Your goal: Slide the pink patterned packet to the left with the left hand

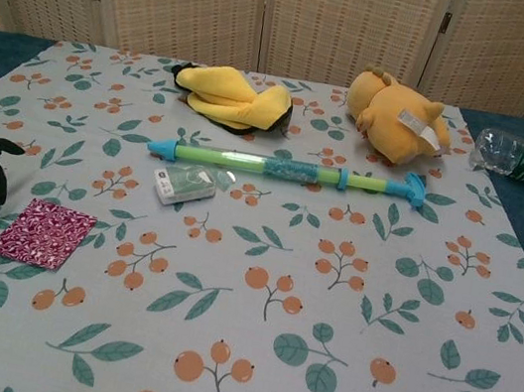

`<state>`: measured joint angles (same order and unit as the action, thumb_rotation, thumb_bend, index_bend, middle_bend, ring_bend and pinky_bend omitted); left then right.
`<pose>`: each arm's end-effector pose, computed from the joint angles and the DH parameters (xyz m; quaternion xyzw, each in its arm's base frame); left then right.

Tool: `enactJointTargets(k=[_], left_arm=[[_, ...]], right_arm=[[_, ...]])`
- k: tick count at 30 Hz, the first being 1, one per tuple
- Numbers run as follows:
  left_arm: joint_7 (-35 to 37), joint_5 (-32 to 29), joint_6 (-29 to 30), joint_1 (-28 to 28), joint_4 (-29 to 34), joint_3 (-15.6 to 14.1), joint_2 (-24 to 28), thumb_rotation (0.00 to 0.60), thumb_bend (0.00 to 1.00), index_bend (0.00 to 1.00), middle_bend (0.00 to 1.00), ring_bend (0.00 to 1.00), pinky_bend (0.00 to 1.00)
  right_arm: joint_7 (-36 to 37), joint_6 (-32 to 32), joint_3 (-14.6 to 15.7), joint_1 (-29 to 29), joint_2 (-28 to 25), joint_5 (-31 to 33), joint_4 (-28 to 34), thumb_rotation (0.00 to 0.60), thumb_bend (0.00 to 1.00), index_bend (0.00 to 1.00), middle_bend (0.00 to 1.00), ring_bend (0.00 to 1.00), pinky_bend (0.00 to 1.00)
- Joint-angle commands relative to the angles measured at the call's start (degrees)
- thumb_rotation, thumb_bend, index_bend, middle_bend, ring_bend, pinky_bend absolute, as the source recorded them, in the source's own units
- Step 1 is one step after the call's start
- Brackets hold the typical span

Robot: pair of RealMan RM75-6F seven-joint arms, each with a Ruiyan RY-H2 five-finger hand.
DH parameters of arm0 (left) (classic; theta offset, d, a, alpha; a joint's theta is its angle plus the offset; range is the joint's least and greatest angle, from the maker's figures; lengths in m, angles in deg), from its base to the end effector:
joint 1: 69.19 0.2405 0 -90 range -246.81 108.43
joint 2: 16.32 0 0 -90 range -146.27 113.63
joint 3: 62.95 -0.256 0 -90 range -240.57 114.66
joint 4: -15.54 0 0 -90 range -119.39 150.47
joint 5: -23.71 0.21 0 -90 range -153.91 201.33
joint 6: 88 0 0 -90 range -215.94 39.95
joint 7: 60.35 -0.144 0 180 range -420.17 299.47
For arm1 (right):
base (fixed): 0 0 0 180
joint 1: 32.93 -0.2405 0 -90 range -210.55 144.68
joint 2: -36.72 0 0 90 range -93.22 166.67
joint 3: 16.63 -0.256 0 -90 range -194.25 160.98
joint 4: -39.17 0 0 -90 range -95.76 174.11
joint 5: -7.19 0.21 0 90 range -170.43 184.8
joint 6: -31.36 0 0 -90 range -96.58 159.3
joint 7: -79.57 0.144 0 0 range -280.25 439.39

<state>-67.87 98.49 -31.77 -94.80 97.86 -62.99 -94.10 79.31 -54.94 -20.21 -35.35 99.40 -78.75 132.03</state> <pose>-0.2915 0.2676 0.0326 -0.7315 -0.4351 -0.2637 0.4539 -0.3163 -0.1703 0.1709 0.5828 -0.3839 0.3817 0.6060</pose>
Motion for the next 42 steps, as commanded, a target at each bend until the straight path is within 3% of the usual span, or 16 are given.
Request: enactJointTargets(k=[1, 20, 42], left_arm=[[0.4, 1.0, 0.4, -0.1, 0.9, 0.1, -0.3, 0.051, 0.29, 0.38, 0.00, 0.00, 0.00], [-5.1, 1.0, -2.3, -3.0, 1.0, -0.1, -6.1, 0.051, 0.29, 0.38, 0.00, 0.00, 0.00], [-2.9, -2.4, 0.2, 0.6, 0.7, -0.9, -1.5, 0.053, 0.29, 0.38, 0.00, 0.00, 0.00]], right_arm=[[0.0, 0.0, 0.0, 0.0, 0.0, -0.1, 0.0, 0.575, 0.52, 0.00, 0.00, 0.00, 0.00], [0.9, -0.2, -0.1, 0.3, -0.2, 0.4, -0.6, 0.573, 0.52, 0.00, 0.00, 0.00, 0.00], [0.5, -0.3, -0.6, -0.1, -0.3, 0.1, 0.4, 0.573, 0.52, 0.00, 0.00, 0.00, 0.00]])
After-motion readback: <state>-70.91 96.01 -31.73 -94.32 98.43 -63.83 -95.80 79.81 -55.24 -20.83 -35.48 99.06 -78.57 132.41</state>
